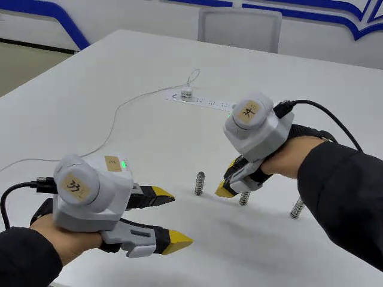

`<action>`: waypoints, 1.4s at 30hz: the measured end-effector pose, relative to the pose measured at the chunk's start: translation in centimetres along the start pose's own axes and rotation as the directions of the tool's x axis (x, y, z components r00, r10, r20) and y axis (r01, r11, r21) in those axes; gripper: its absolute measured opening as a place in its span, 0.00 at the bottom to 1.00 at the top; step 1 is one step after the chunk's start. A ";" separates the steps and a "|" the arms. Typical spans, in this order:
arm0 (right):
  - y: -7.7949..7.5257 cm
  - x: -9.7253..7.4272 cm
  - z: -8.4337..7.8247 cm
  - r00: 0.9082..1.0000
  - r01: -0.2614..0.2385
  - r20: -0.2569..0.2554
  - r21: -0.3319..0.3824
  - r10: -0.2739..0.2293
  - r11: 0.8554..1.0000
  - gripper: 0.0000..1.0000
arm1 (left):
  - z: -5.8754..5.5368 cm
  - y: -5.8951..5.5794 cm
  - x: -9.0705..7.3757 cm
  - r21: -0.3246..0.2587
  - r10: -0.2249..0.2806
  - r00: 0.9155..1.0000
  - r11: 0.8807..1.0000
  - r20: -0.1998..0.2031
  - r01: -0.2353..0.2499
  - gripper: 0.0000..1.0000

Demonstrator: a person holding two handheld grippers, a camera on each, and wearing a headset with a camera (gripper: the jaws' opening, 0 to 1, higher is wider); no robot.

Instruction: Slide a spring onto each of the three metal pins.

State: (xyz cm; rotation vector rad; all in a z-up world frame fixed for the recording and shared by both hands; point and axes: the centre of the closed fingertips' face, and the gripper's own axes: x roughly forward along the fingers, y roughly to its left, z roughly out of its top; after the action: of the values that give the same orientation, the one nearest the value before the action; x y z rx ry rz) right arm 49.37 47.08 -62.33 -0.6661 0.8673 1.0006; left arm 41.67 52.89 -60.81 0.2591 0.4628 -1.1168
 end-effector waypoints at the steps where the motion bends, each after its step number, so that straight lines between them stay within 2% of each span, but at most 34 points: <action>1: 0.1 -0.2 -0.1 1.000 0.001 0.007 0.003 -0.001 1.000 0.24 | 0.0 0.0 0.0 0.000 0.000 1.000 1.000 0.000 0.000 0.49; 11: 1.2 -2.0 -3.1 0.998 0.023 0.059 0.072 -0.027 0.997 0.25 | -0.1 -0.1 0.0 0.000 -0.003 1.000 1.000 -0.002 0.003 0.49; 17: 1.4 -3.2 -4.4 0.993 0.046 0.104 0.115 -0.058 0.992 0.26 | -0.1 -0.1 0.1 0.001 -0.005 1.000 1.000 -0.004 0.005 0.49; 26: 1.6 -4.3 -6.3 0.986 0.068 0.137 0.176 -0.092 0.982 0.27 | -0.1 -0.2 0.1 0.002 -0.006 1.000 1.000 -0.005 0.006 0.49; 36: 1.0 -6.4 -8.7 0.973 0.106 0.175 0.252 -0.153 0.962 0.28 | -0.2 -0.2 0.1 -0.001 -0.009 1.000 1.000 -0.006 0.009 0.50; 42: 0.2 -7.5 -10.2 0.959 0.136 0.200 0.302 -0.202 0.944 0.29 | -0.2 -0.1 0.1 0.000 -0.005 1.000 1.000 -0.007 0.005 0.50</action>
State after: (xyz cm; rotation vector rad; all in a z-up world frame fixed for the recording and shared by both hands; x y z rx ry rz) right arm 44.03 35.68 -61.04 -0.3633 0.7197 0.7591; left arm 41.58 52.82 -61.03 0.2622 0.4703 -1.1211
